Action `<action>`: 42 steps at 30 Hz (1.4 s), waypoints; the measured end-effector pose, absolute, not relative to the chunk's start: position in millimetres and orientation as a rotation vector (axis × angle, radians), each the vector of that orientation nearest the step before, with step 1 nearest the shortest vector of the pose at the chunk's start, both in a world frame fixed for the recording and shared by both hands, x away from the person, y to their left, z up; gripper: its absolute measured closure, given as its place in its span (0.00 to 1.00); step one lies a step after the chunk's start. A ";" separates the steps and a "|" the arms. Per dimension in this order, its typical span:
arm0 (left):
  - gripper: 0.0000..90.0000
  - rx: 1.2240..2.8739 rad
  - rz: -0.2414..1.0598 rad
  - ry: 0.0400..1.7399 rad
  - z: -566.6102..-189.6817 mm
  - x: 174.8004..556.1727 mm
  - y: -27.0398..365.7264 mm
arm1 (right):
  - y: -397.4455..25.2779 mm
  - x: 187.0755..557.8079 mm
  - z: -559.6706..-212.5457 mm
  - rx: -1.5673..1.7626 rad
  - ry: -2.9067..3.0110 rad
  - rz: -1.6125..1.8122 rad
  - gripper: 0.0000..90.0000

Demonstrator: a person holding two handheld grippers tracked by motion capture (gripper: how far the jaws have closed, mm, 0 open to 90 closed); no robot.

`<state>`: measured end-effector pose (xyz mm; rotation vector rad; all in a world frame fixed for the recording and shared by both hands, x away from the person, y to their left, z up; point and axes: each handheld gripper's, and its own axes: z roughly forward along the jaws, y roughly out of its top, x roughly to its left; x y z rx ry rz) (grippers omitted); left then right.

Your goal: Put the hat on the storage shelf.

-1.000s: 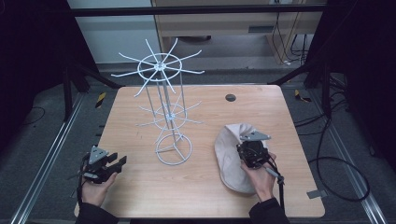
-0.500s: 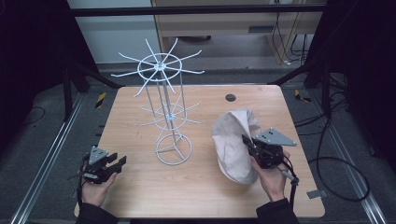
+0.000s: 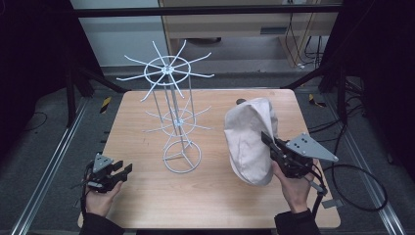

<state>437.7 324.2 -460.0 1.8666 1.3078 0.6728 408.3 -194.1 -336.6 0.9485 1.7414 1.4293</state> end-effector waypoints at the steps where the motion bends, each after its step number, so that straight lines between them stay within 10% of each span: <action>1: 0.63 1.864 0.669 1.311 -460.2 437.7 323.9 | -195.2 407.1 -333.5 0.934 1.729 1.444 0.99; 42: 0.64 1.861 0.664 1.322 -462.1 438.5 324.0 | -170.9 392.0 -230.7 0.623 1.458 1.663 0.99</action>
